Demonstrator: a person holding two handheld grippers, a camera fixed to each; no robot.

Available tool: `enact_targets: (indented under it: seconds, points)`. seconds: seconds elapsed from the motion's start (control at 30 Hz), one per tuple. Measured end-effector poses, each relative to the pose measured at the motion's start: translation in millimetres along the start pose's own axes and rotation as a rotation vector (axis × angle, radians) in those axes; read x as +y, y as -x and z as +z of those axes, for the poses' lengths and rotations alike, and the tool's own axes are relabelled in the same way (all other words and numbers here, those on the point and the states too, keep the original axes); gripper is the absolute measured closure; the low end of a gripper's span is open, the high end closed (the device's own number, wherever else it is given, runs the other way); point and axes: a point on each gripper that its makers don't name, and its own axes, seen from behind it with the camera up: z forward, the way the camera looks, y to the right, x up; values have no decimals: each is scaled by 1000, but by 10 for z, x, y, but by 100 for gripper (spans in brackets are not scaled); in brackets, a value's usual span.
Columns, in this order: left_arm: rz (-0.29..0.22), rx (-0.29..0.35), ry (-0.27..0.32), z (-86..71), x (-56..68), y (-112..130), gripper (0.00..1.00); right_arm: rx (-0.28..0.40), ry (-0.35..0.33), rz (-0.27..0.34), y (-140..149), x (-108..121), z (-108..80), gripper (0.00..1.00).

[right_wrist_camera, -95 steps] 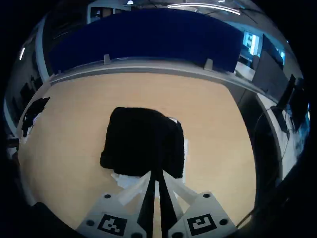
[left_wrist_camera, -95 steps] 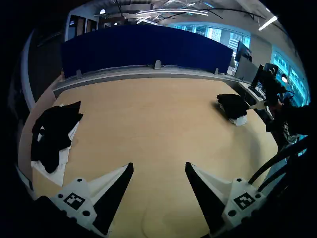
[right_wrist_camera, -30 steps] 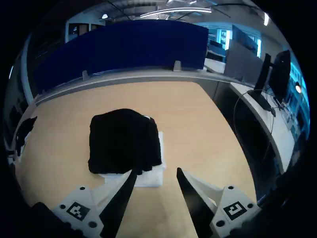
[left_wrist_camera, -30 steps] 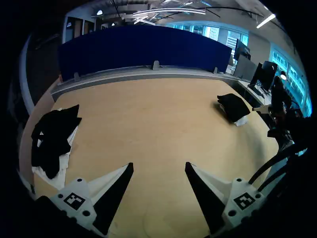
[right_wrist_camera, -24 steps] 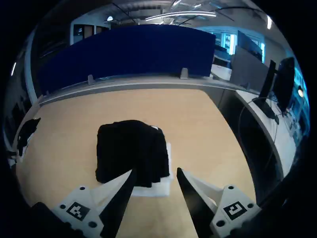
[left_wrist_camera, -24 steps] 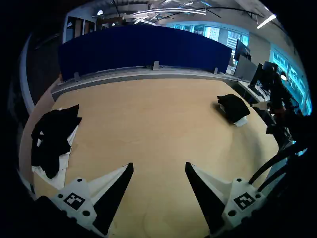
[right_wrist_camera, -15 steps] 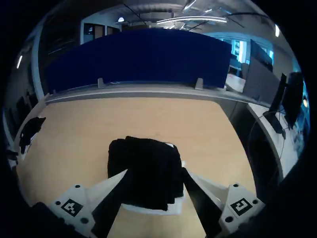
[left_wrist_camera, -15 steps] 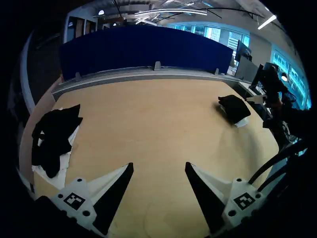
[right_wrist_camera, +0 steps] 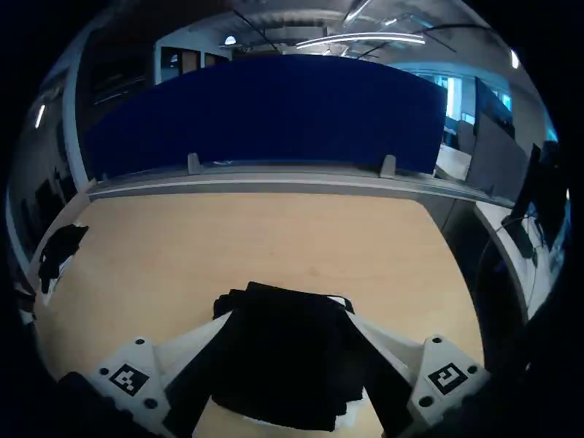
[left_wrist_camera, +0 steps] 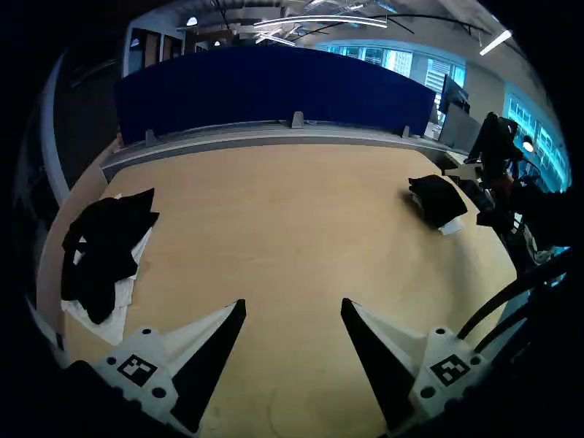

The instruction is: Fold towel

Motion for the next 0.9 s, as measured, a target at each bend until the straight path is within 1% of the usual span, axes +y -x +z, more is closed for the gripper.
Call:
enact_targets:
  seconds: [0.2, 0.4, 0.6, 0.7, 0.9]
  points:
    - [-8, -3, -11, -12, -35, 23, 3, -25, -14, -17, 79, -52, 148, 0]
    - [-11, -12, -23, -34, -72, 65, 3, -72, 1, -26, 228, 42, 333, 0]
    - [-17, -28, -32, -41, -103, 127, 3, -118, 11, -42, 395, 128, 479, 0]
    - [-17, -34, -35, -44, -112, 152, 3, -131, 6, -32, 469, 132, 544, 0]
    - [-10, -39, -37, -40, -119, 170, 3, -121, -5, 28, 509, 151, 621, 0]
